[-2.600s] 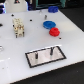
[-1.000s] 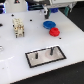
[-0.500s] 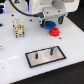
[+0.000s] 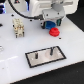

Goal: Insert the blue gear onto the right peg, followed by the red gear

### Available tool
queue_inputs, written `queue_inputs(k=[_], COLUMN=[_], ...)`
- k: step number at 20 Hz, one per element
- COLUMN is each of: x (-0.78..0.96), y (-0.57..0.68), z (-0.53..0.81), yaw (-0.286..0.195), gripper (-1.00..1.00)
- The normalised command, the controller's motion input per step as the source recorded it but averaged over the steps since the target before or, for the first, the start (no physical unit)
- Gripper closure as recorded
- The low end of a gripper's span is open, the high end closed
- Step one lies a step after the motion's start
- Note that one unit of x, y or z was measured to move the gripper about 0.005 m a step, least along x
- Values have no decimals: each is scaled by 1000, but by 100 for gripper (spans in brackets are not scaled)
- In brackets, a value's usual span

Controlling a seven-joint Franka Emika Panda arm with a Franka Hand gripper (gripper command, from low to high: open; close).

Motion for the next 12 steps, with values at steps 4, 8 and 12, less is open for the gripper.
queue_inputs(k=[4,8,12], x=[-83,80,277], y=[0,-15,-6], z=[-2,162,442], yaw=[0,0,0], gripper=[100,100,100])
